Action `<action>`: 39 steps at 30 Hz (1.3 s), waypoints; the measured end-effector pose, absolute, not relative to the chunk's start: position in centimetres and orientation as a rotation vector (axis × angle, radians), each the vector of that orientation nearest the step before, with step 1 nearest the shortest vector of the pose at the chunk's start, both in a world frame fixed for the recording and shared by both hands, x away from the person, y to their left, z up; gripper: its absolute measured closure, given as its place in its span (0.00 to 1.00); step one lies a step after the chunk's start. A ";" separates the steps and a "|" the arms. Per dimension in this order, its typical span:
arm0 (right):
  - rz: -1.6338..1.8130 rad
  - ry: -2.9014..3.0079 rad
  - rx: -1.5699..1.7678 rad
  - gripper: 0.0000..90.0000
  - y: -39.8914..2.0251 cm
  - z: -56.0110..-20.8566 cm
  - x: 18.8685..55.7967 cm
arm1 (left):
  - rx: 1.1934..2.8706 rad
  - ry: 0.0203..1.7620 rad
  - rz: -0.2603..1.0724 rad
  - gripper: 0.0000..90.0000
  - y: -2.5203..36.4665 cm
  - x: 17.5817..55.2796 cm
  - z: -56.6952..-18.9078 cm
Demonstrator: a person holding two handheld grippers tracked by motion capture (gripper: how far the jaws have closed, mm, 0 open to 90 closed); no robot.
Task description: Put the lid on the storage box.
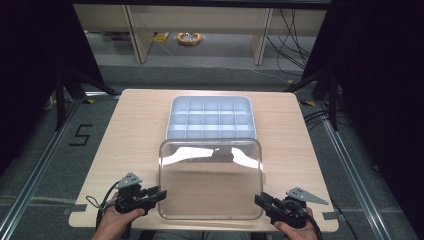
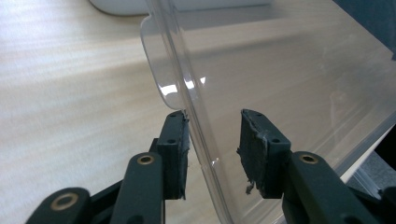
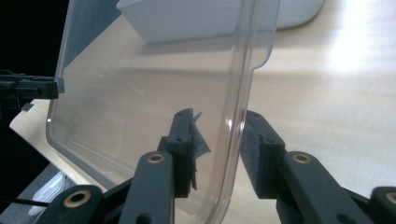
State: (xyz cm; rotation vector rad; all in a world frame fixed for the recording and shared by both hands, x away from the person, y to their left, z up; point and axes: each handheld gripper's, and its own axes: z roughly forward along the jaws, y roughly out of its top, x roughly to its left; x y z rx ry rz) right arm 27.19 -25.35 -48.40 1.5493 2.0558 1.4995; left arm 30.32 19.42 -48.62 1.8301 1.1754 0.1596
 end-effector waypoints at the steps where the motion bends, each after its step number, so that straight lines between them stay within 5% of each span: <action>1: 1.500 2.056 1.549 0.75 -25.3 -48.4 27.2 | 1.830 1.176 0.165 0.69 19.3 30.5 -48.5; 39: 1.535 1.935 1.505 0.71 -24.4 -43.5 36.1 | 1.711 1.179 0.294 0.67 19.0 38.2 -42.7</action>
